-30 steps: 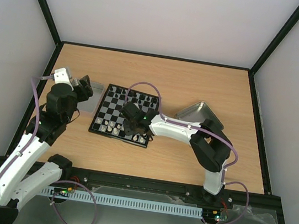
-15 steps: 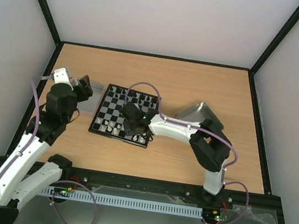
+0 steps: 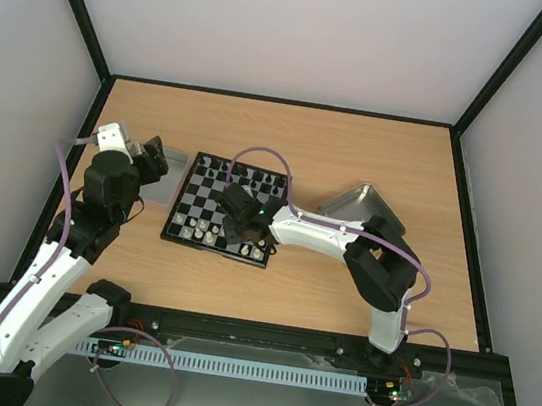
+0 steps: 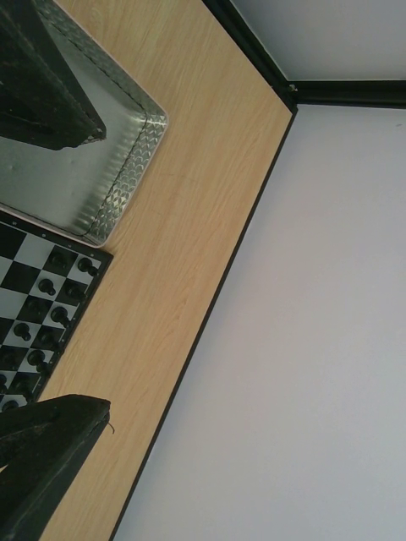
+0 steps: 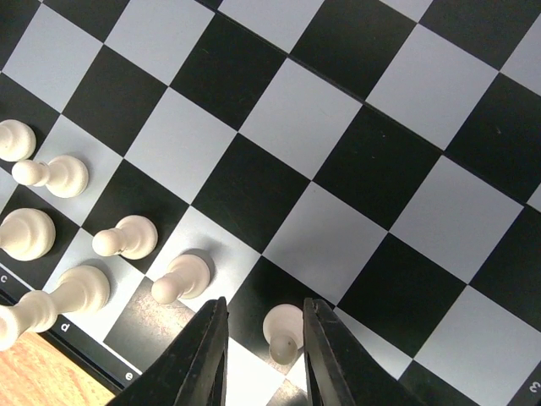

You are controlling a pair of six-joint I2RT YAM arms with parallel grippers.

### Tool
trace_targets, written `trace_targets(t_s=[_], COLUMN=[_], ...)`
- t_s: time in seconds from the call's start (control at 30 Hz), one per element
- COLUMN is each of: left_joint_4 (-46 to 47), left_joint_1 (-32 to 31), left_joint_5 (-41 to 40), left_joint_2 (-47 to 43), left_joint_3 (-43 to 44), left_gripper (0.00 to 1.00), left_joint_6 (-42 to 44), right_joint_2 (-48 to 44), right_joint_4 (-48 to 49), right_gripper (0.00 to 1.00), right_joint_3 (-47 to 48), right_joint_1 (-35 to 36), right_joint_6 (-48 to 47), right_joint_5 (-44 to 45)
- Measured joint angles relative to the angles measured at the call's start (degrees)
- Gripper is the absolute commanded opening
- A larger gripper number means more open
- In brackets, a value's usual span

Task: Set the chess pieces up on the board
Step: Place the chess piece on the chessboard.

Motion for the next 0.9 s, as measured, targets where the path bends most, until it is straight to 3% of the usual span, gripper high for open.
trace_targets(t_s=[0.33, 0.67, 0.9], left_joint_4=[0.0, 0.0, 0.0], left_joint_1=[0.0, 0.0, 0.0], left_joint_5=[0.0, 0.0, 0.0], left_joint_2=[0.0, 0.0, 0.0], left_joint_3=[0.0, 0.0, 0.0], left_gripper=[0.81, 0.81, 0.81], left_joint_6=[0.0, 0.0, 0.0], right_joint_2=[0.7, 1.9, 1.9], right_joint_4=[0.0, 0.3, 0.2], right_gripper=[0.16, 0.19, 0.16], right_joint_3=[0.0, 0.0, 0.0], right_joint_1=[0.0, 0.0, 0.1], right_joint_6=[0.5, 0.8, 1.1], right_joint_5=[-1.4, -1.9, 0.5])
